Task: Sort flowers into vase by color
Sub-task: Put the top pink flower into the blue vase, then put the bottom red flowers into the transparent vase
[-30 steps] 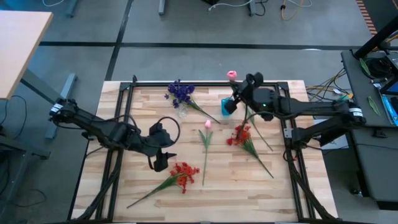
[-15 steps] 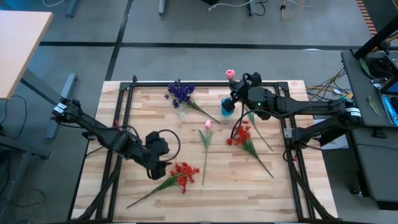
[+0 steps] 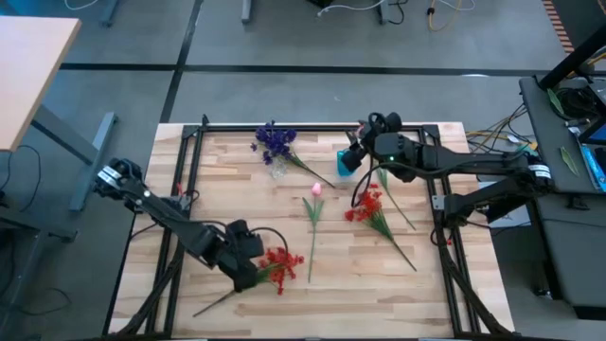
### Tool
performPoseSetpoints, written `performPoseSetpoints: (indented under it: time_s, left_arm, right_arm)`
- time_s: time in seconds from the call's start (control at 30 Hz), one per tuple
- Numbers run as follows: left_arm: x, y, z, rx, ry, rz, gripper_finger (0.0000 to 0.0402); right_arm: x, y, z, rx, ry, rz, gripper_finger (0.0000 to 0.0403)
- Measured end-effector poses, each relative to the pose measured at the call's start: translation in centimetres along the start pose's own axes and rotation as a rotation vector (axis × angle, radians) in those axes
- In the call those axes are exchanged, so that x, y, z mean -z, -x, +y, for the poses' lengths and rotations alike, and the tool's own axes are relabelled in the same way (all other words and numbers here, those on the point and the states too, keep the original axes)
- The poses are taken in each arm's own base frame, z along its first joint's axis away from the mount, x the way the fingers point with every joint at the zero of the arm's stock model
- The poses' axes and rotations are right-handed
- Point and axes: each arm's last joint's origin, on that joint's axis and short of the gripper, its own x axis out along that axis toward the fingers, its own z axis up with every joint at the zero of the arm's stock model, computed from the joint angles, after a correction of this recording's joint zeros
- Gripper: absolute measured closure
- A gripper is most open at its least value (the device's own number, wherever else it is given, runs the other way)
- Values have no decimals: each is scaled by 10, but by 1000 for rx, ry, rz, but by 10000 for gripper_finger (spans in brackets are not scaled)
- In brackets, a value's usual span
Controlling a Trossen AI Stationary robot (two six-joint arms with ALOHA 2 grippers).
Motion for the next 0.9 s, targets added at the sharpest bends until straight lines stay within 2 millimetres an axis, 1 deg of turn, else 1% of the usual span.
performPoseSetpoints:
  time_s: [0.1,0.2,0.3,0.43,0.53,0.63,0.77,0.9]
  left_arm:
    - [10,-11,-7,20,-11,83,61]
    - [24,-23,-14,6,-20,144,61]
    - [36,-32,-19,-15,-6,162,61]
    - [41,-39,-27,9,-2,149,61]
    - [41,-40,-31,32,4,137,62]
    - [44,-40,-36,56,-1,118,73]
    - [58,-54,-40,21,20,149,94]
    - [69,-65,-47,-2,41,154,118]
  right_arm:
    - [-2,2,-2,1,-14,22,148]
    - [-6,5,-4,1,-31,40,121]
    - [-11,9,-6,-40,-31,65,99]
    - [-21,14,-7,-134,-60,72,79]
    - [-28,18,-7,-168,-78,64,71]
    - [-34,23,-7,-183,-84,49,67]
    - [-43,30,-6,-206,-83,21,69]
    - [-50,38,-4,-229,-80,-4,72]
